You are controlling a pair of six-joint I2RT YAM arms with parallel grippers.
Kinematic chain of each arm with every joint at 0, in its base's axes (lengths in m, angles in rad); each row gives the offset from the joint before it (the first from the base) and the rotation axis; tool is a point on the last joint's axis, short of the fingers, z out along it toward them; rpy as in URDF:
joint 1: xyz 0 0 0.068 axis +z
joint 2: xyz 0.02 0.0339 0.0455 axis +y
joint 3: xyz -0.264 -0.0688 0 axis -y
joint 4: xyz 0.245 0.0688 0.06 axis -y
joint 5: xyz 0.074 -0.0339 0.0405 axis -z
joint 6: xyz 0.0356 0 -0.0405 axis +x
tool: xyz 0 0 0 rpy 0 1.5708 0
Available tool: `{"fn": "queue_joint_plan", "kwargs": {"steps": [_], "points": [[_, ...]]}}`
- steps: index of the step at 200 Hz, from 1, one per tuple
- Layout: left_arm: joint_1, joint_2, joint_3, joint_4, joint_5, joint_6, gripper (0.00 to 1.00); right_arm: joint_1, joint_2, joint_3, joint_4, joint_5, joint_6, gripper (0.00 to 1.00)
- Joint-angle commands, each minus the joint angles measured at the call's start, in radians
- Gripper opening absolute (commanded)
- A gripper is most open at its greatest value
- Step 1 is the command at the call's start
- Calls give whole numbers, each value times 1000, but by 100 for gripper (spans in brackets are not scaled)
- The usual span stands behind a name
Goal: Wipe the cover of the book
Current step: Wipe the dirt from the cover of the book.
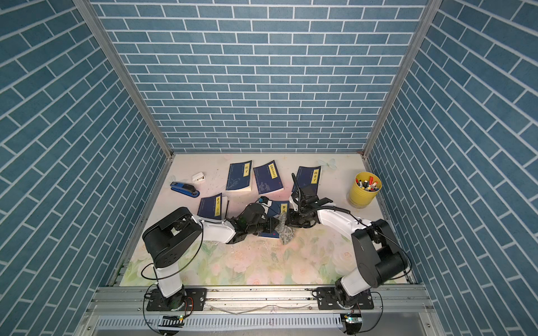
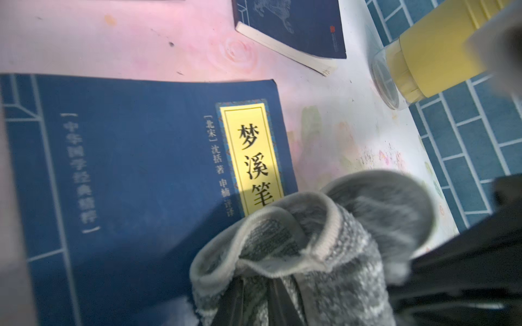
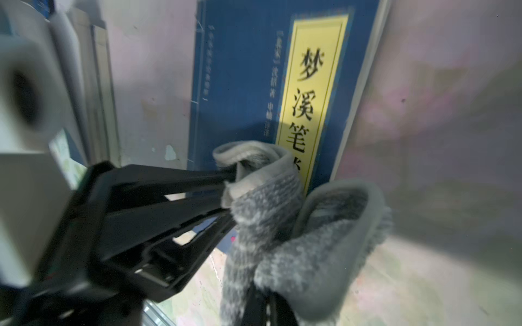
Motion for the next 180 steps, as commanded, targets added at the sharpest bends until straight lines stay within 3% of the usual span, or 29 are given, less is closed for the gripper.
{"fn": "queue_joint_plan", "kwargs": {"steps": [1, 19, 42, 56, 95, 115, 146, 180], "points": [[17, 10, -24, 9, 27, 4, 22, 23, 74, 2, 52, 25, 28, 0], [18, 10, -30, 21, 41, 5, 23, 28, 102, 28, 24, 76, 12, 0], [23, -31, -43, 24, 41, 15, 28, 31, 51, 42, -40, 162, -14, 15], [29, -64, -40, 0, 44, 33, 34, 31, -5, 48, -87, 212, -29, 30], [47, -171, 11, -144, 47, 110, 54, 32, -156, 66, -182, 267, -63, 53], [54, -212, 44, -207, 56, 153, 62, 35, -184, 79, -208, 270, -69, 58], [78, -276, 66, -318, -2, 172, 65, 68, -189, 96, -244, 310, -50, 63], [170, -392, -38, -359, -30, 120, 69, 139, -172, 112, -271, 411, -25, 70]]}}
